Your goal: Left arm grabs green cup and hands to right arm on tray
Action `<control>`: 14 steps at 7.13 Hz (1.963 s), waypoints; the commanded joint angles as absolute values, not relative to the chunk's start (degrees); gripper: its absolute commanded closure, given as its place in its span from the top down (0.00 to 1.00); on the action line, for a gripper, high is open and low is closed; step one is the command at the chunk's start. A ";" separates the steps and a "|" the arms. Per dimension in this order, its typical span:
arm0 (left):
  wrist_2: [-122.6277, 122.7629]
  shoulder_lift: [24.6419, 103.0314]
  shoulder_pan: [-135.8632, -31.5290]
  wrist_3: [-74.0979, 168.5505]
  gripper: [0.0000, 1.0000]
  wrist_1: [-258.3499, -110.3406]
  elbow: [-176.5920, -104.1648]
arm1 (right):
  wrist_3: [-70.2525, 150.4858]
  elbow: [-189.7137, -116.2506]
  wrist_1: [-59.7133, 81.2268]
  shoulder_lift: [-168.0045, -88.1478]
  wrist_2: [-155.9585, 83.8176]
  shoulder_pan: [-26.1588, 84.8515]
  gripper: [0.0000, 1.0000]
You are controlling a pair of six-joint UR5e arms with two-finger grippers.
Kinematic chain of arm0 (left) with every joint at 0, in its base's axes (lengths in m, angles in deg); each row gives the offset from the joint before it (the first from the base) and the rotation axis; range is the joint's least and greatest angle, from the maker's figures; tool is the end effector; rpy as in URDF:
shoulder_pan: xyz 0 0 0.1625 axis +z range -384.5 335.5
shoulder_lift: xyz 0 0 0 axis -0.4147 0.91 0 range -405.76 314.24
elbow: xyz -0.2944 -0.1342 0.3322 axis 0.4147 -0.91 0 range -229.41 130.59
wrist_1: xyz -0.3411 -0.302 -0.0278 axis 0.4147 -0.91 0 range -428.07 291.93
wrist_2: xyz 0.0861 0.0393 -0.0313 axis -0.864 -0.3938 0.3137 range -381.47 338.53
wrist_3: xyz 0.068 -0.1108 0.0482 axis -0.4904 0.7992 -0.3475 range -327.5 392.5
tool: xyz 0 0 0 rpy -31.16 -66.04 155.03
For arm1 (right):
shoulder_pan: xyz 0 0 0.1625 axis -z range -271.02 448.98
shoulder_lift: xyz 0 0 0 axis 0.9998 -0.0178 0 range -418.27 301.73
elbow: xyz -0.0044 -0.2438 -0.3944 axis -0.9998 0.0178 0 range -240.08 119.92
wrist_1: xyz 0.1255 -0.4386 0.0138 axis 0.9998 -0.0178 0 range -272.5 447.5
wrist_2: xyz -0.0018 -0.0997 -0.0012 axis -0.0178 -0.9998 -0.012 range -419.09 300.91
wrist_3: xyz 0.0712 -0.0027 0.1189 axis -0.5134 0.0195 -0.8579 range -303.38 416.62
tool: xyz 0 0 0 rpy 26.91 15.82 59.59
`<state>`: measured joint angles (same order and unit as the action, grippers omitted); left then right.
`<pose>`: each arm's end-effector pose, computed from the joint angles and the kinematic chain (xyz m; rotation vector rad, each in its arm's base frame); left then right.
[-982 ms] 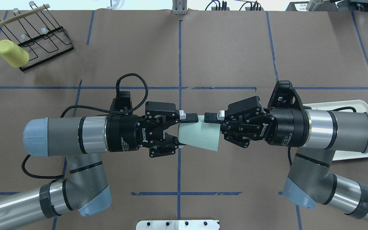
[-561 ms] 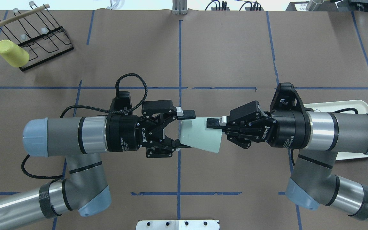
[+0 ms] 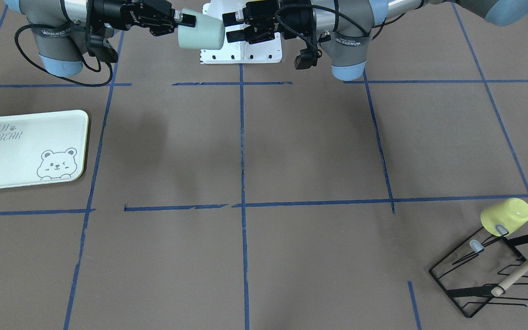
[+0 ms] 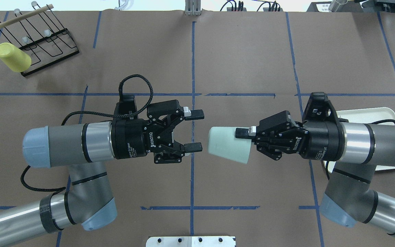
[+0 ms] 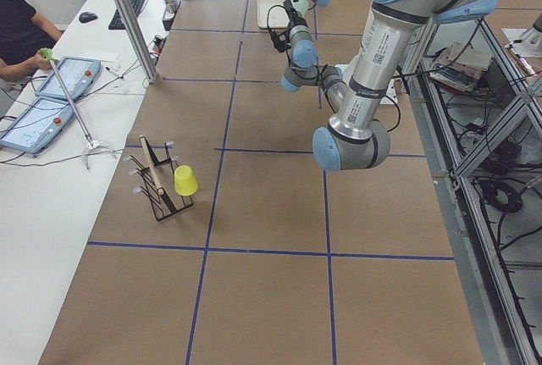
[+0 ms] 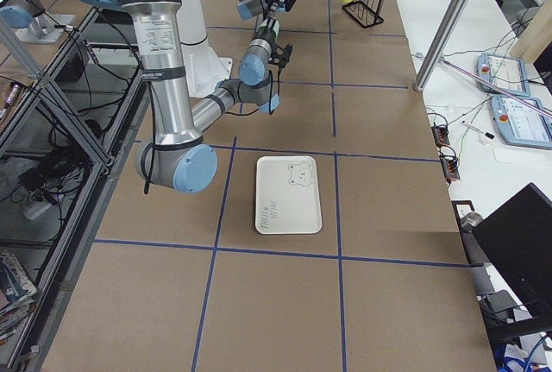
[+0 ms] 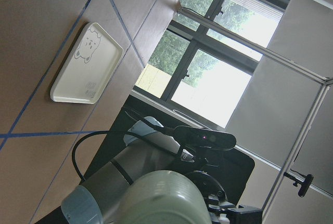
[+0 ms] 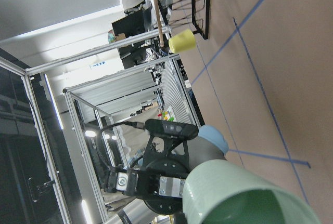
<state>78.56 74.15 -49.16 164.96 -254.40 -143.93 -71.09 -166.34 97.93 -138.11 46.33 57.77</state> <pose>0.5266 -0.3619 0.1531 -0.4475 2.2599 -0.4149 -0.3947 -0.3518 0.2648 -0.2744 -2.1958 0.3783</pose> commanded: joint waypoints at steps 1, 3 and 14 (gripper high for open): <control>78.20 73.07 -49.29 164.77 1.00 -254.05 -143.54 | -70.91 -165.55 97.79 -141.93 41.40 50.26 0.00; 77.32 72.98 -49.28 164.86 1.00 -253.95 -143.54 | -68.38 -158.55 97.87 -145.61 33.59 47.94 0.00; 81.28 73.16 -60.52 115.58 1.00 -172.97 -161.71 | 11.82 -149.62 49.58 -154.85 79.15 21.39 0.00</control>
<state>81.32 73.12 -59.09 120.19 -180.69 -158.81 3.25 -148.01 55.29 -153.34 77.66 21.53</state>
